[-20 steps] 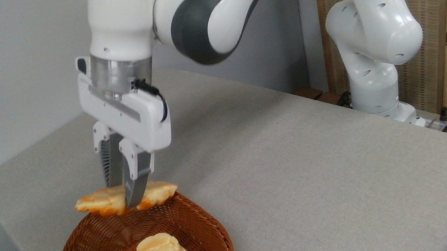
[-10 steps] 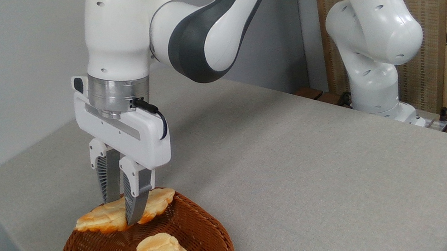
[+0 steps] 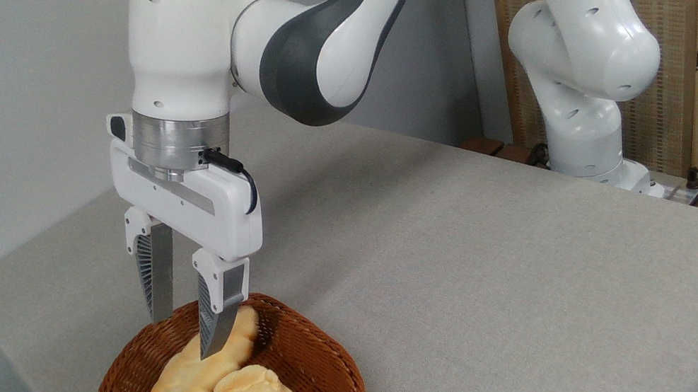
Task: Put bread into the basket
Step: 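Lower the croissant into the basket beside the round bun, then open the gripper and raise it away from the basket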
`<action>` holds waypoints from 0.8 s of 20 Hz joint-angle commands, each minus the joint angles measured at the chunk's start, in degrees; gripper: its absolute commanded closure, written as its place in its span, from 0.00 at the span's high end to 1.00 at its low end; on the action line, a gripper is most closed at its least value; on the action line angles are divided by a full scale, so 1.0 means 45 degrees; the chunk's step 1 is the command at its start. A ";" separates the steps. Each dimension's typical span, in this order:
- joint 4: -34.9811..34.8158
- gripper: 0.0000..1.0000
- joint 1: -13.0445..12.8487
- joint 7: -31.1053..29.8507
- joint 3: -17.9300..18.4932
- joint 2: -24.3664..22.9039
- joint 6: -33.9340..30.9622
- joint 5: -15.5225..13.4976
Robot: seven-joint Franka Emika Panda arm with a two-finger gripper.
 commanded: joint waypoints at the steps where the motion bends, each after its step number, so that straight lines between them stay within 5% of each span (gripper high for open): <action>1: 0.0162 1.00 -0.0055 -0.0173 0.0319 -0.0005 0.0069 -0.0207; 4: 0.0201 1.00 -0.0055 -0.0309 0.0359 -0.0162 -0.0203 -0.0168; 11: 0.1820 1.00 -0.0074 -0.0232 0.1217 -0.0533 -0.4846 0.0008; 16: 0.2135 1.00 -0.0074 -0.0193 0.1237 -0.0533 -0.6042 0.0143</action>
